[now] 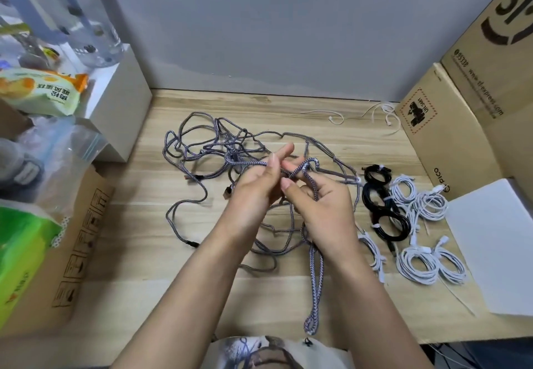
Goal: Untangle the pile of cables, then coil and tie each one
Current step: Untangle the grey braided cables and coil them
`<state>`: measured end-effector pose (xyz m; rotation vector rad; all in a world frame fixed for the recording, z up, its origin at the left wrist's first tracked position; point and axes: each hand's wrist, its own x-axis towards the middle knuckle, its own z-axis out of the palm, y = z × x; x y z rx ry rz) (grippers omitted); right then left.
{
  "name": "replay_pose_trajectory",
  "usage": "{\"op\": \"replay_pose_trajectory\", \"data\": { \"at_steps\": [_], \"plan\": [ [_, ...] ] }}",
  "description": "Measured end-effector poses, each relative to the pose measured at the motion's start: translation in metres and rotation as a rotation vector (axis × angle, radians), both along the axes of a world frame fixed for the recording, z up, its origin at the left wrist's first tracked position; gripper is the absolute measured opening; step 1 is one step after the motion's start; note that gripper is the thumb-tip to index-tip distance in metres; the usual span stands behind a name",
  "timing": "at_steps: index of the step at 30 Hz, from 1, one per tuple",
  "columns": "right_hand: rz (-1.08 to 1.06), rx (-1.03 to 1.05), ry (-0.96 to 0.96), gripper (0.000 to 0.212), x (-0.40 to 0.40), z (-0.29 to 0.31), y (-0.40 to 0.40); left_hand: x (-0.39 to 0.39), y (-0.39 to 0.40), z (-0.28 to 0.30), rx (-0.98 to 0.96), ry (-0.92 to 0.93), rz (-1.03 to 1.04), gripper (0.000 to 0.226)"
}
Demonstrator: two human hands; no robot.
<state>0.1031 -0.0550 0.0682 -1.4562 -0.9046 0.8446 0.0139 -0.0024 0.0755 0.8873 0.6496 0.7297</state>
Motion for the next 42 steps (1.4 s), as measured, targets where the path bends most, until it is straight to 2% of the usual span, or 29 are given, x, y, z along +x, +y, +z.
{"op": "replay_pose_trajectory", "data": {
  "at_steps": [3, 9, 11, 15, 17, 18, 20, 22, 25, 27, 28, 31, 33, 40, 42],
  "plan": [
    [-0.068, -0.014, -0.049, 0.008, 0.002, -0.004, -0.001, 0.001, -0.004, -0.002, 0.001, 0.009, -0.029, 0.028],
    [-0.075, -0.048, -0.153, 0.027, 0.004, -0.002, -0.004, -0.001, -0.004, -0.005, -0.072, -0.033, -0.098, 0.035],
    [-0.113, -0.044, -0.131, 0.031, 0.007, 0.0, -0.006, -0.004, 0.0, -0.006, -0.205, -0.155, -0.081, 0.036],
    [-0.194, -0.016, -0.121, 0.04, 0.011, 0.006, -0.009, -0.017, 0.019, -0.029, -0.735, -0.445, -0.038, 0.029],
    [-0.221, 0.069, -0.127, 0.045, 0.013, 0.012, -0.014, -0.025, 0.027, -0.043, -0.836, -0.504, 0.031, 0.048],
    [-0.215, 0.091, -0.148, 0.046, 0.013, 0.016, -0.015, -0.029, 0.032, -0.049, -0.859, -0.511, 0.072, 0.048],
    [-0.2, 0.119, -0.163, 0.044, 0.012, 0.022, -0.017, -0.032, 0.039, -0.057, -0.892, -0.474, 0.157, 0.035],
    [-0.207, 0.174, -0.089, 0.041, 0.014, 0.024, -0.018, -0.031, 0.044, -0.06, -0.905, -0.426, 0.221, 0.031],
    [-0.216, 0.186, -0.023, 0.041, 0.016, 0.025, -0.018, -0.033, 0.052, -0.064, -0.832, -0.338, 0.258, 0.033],
    [-0.192, 0.132, -0.058, 0.044, 0.018, 0.023, -0.017, -0.034, 0.052, -0.057, -0.708, -0.39, 0.152, 0.05],
    [-0.175, 0.093, -0.077, 0.048, 0.018, 0.021, -0.016, -0.033, 0.05, -0.05, -0.608, -0.378, 0.099, 0.049],
    [-0.059, -0.061, -0.155, 0.075, 0.018, 0.013, -0.011, -0.026, 0.036, -0.029, -0.21, -0.132, 0.035, 0.016],
    [0.044, -0.152, -0.195, 0.082, 0.013, 0.011, -0.008, -0.02, 0.024, -0.018, 0.004, -0.008, -0.002, 0.013],
    [0.105, -0.176, -0.226, 0.081, 0.004, -0.005, -0.003, -0.013, 0.007, -0.013, 0.122, 0.038, -0.074, 0.019],
    [0.13, -0.154, -0.155, 0.062, 0.005, -0.003, -0.005, -0.013, 0.007, -0.013, 0.113, 0.038, -0.087, 0.023]
  ]
}}
